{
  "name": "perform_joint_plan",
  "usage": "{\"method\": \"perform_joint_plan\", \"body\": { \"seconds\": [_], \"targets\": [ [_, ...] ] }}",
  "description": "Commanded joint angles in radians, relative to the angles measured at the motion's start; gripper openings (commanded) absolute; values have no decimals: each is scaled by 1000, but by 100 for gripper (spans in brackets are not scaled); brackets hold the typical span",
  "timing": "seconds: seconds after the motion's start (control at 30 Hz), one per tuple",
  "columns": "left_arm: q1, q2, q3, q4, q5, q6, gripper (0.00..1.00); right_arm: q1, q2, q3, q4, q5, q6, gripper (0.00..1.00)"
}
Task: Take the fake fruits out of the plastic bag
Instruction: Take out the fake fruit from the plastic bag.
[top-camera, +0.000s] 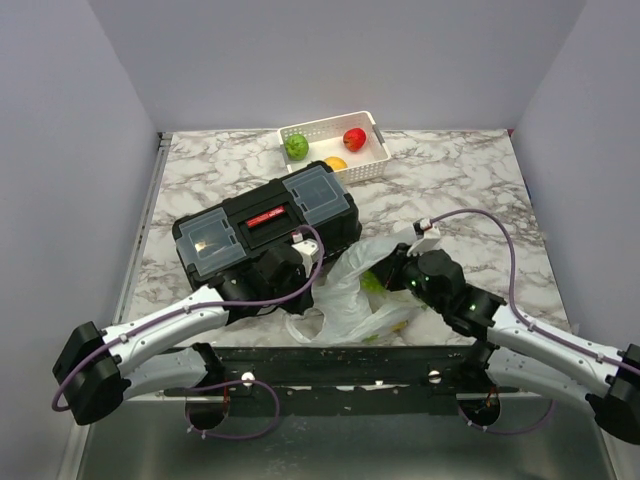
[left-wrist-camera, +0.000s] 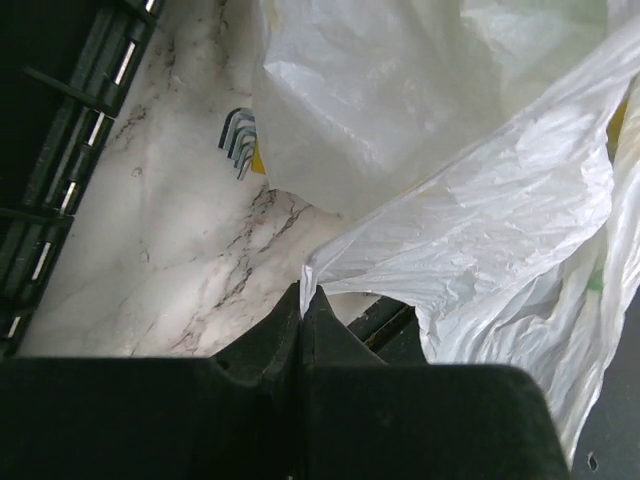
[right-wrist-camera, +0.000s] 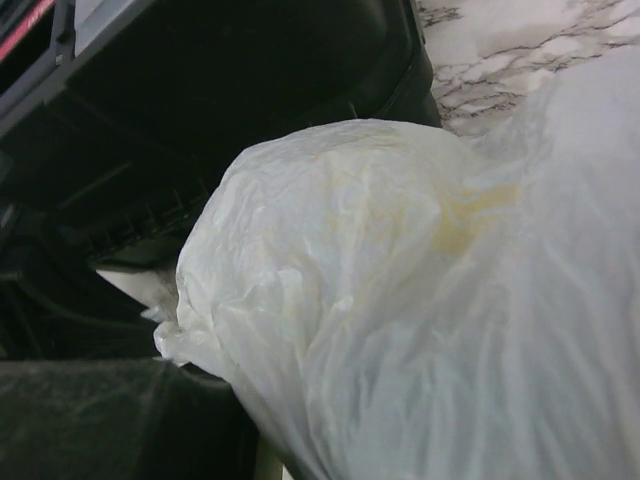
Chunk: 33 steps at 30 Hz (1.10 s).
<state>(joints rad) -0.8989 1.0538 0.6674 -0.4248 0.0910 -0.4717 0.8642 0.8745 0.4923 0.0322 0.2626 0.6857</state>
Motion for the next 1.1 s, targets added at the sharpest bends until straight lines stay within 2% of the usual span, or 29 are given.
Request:
{"method": "perform_joint_plan", "body": {
  "seconds": [0.0, 0.1, 0.23, 0.37, 0.63, 0.73, 0.87, 1.0, 1.07],
  "targets": [
    [-6, -31, 49, -20, -70, 29, 0, -1, -46, 39, -134, -111, -71, 1],
    [-6, -65, 75, -30, -96, 42, 0, -1, -62, 82, -224, -217, -148, 1],
    [-6, -115, 100, -33, -175, 62, 0, -1, -64, 124, -328, -300, -172, 1],
    [-6, -129, 104, -7, -220, 93, 0, 0, -79, 183, -390, -329, -169, 1],
    [-6, -61, 136, -10, -260, 116, 0, -1, -163, 212, -336, -582, -192, 1],
    [-6, -39, 170, -7, -236, 132, 0, -1, -162, 227, -280, -615, -178, 1],
    [-6, -13, 201, 8, -176, 145, 0, -1, -147, 195, -127, -637, -126, 1],
    [-6, 3, 202, 24, -149, 155, 0, -1, -110, 96, 201, -781, 31, 1],
    [-6, 6, 201, 23, -182, 165, 0, -1, -89, 51, 348, -879, 106, 1]
  ]
}}
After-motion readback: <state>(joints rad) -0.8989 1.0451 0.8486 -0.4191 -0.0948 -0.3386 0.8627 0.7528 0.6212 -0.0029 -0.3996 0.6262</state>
